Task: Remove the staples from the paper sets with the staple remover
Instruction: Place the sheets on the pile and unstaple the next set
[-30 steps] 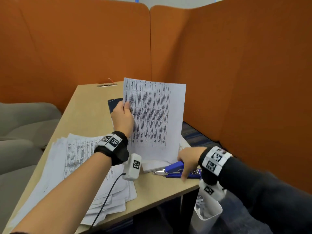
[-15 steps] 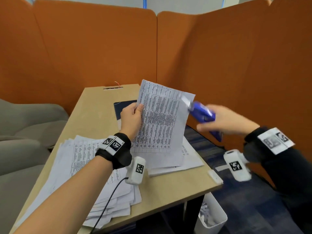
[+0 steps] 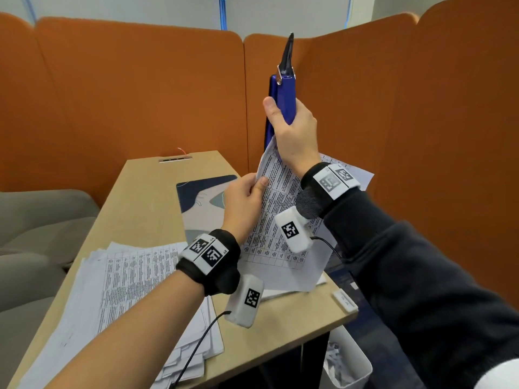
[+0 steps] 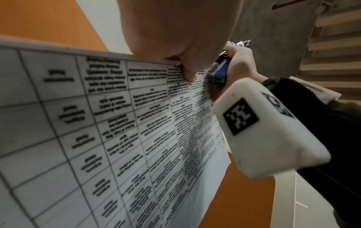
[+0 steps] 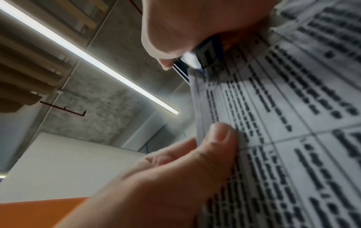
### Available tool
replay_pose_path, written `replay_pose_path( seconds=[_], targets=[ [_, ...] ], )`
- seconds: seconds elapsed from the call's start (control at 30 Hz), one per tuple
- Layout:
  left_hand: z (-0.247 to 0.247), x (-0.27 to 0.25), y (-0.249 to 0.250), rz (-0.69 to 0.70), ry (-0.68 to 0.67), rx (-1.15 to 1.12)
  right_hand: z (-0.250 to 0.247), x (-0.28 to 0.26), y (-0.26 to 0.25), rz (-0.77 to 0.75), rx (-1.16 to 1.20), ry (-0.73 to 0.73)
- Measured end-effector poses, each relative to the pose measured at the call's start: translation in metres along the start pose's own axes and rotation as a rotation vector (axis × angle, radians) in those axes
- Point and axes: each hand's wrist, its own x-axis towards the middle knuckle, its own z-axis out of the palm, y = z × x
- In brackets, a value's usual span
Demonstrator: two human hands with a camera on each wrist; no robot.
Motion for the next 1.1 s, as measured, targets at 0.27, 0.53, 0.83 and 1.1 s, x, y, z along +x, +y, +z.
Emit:
replay_pose_path(
  seconds=[0.27, 0.53, 0.83, 1.1],
  targets=[
    [0.007, -0.006, 0.006, -0.025, 0.005, -0.041, -0.001, 0.000, 0.005, 0.037, -0.037, -0.006],
    [0.007, -0.014, 0.004, 0.005, -0.201, 0.029, 0.001, 0.003, 0.010, 0.005, -0.036, 0.000],
    [0.007, -0.023, -0.039, -0.227, -0.091, -0.015, -0.014, 0.006, 0.032, 0.138, 0.124, 0.257],
    [-0.021, -0.009, -0.121, -0.705, -0.081, 0.057, 0.007, -0.038, 0.096, 0.717, 0.323, 0.113]
  ],
)
